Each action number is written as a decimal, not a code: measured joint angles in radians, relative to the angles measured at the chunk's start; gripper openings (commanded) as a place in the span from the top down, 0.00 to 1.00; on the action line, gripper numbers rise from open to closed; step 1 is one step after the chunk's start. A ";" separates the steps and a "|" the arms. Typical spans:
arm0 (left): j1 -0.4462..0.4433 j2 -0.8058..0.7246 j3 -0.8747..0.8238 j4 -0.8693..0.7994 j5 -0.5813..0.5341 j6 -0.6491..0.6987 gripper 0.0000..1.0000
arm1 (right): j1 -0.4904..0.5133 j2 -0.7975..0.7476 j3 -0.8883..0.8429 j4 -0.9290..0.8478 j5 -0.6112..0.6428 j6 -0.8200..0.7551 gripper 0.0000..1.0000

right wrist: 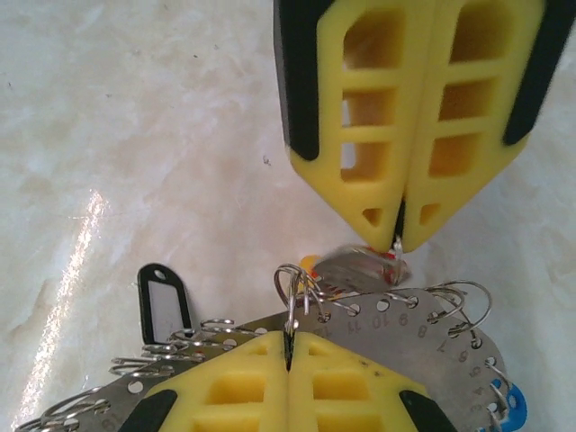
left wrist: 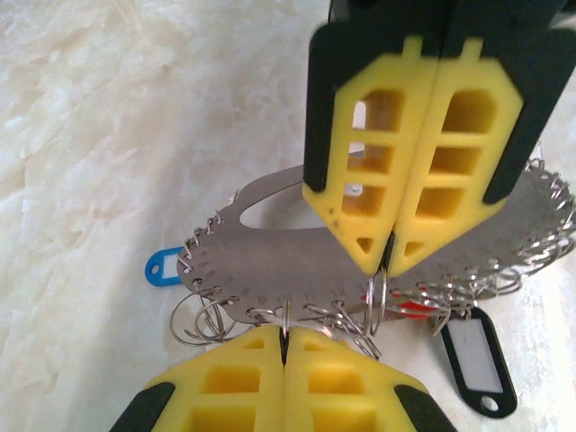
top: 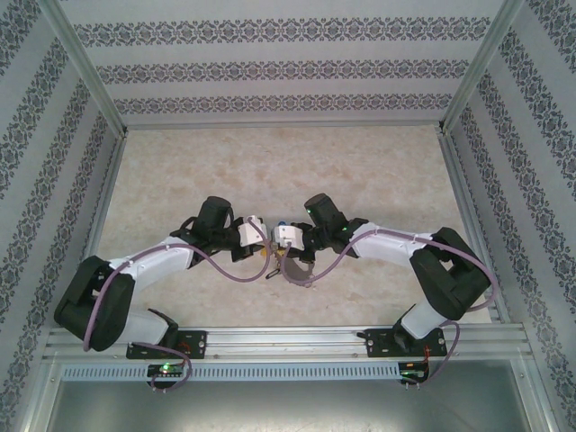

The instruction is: Put the keys on the keyring

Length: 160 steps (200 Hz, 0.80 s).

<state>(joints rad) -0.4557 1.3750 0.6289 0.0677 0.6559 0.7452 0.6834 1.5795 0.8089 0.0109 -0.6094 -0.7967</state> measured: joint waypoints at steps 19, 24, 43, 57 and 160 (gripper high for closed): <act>0.000 0.015 0.000 0.000 0.026 0.029 1.00 | -0.004 -0.001 0.000 0.002 -0.010 0.000 1.00; 0.000 0.018 0.000 0.001 0.034 0.034 1.00 | -0.006 -0.001 0.000 0.001 -0.014 0.000 1.00; 0.000 0.018 0.001 0.003 0.054 0.041 1.00 | -0.008 -0.001 0.000 0.002 -0.027 0.000 1.00; 0.000 0.018 0.000 0.006 0.063 0.041 1.00 | -0.008 -0.001 0.000 0.002 -0.029 -0.001 1.00; -0.032 0.024 0.015 -0.034 0.051 0.122 1.00 | -0.014 0.013 0.003 -0.008 -0.036 -0.003 1.00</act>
<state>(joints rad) -0.4873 1.3991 0.6437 0.0341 0.7067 0.8669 0.6693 1.5921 0.8124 0.0032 -0.6456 -0.8001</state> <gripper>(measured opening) 0.060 0.040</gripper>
